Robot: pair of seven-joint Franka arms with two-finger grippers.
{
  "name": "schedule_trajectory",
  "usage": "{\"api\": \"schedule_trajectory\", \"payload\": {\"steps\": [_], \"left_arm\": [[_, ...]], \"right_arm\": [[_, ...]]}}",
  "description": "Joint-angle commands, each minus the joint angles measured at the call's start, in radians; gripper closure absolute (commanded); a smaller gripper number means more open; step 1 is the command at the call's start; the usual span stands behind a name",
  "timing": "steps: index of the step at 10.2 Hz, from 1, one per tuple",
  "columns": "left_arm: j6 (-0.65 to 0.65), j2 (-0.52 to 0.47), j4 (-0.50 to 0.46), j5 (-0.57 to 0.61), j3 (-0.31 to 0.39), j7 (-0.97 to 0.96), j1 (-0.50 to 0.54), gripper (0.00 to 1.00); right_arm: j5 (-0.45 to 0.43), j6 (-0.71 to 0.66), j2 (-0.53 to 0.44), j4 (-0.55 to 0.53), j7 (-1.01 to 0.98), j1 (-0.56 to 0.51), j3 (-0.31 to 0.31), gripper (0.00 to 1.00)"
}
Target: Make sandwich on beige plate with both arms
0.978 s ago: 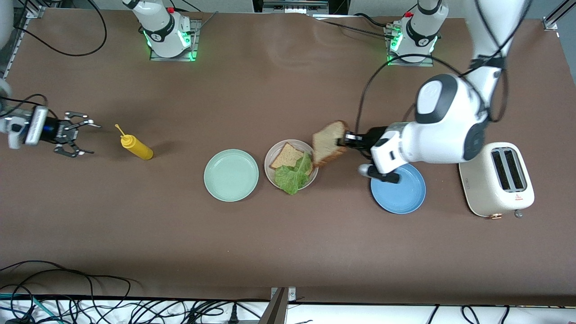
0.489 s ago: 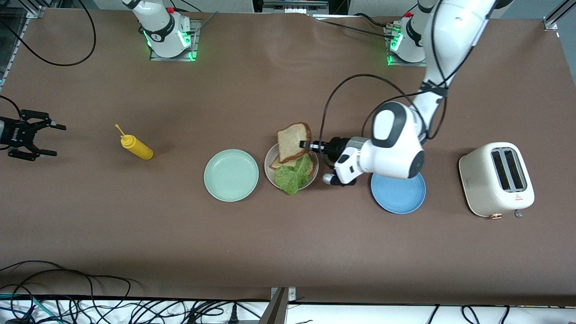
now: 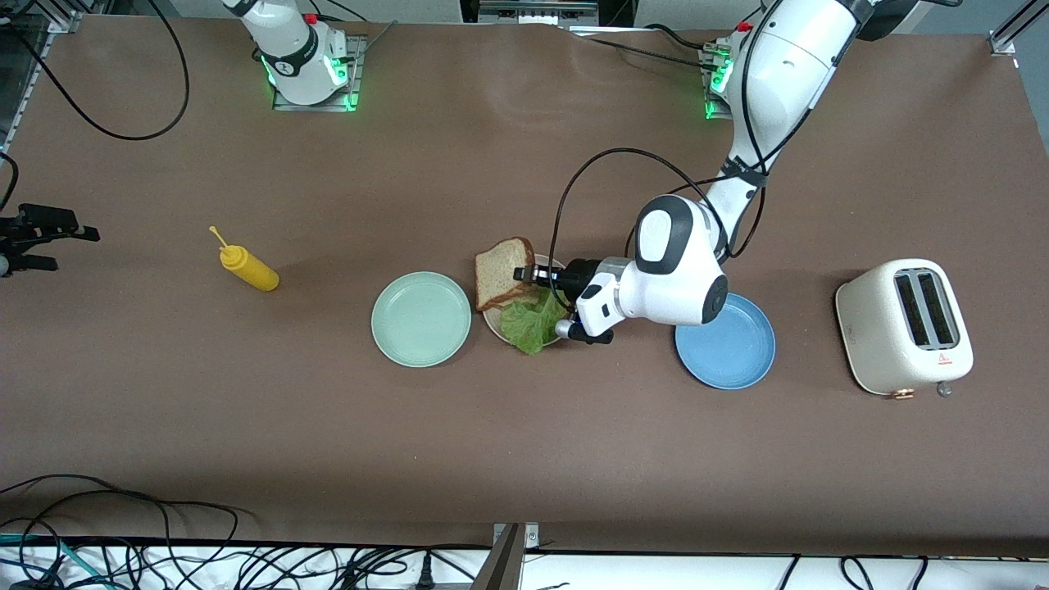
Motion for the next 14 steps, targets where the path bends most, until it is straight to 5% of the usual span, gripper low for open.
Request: {"api": "schedule_trajectory", "payload": {"steps": [1,4,8,9,10,14], "left_arm": [[-0.008,0.018,0.023,-0.027,0.022,0.144,0.005,1.00],[-0.015,0.015,-0.008,-0.024,0.030,0.205,0.017,0.94],[-0.018,0.034,-0.049,-0.024,0.034,0.334,0.037,0.75],[-0.015,0.062,-0.046,-0.025,0.056,0.392,0.037,0.45],[-0.013,0.071,-0.049,-0.025,0.068,0.437,0.037,0.00],[-0.013,0.078,-0.049,-0.025,0.090,0.434,0.035,0.00]], "right_arm": [[-0.172,-0.002,-0.040,-0.005,0.415,-0.014,0.107,0.00],[-0.171,-0.011,-0.042,-0.009,0.809,-0.014,0.142,0.00],[-0.175,0.132,-0.104,-0.108,0.938,-0.012,0.186,0.00],[-0.177,0.163,-0.126,-0.151,1.012,-0.012,0.206,0.00],[-0.177,0.193,-0.128,-0.166,1.031,-0.012,0.213,0.00],[-0.166,0.207,-0.112,-0.153,1.025,-0.017,0.194,0.00]]}}
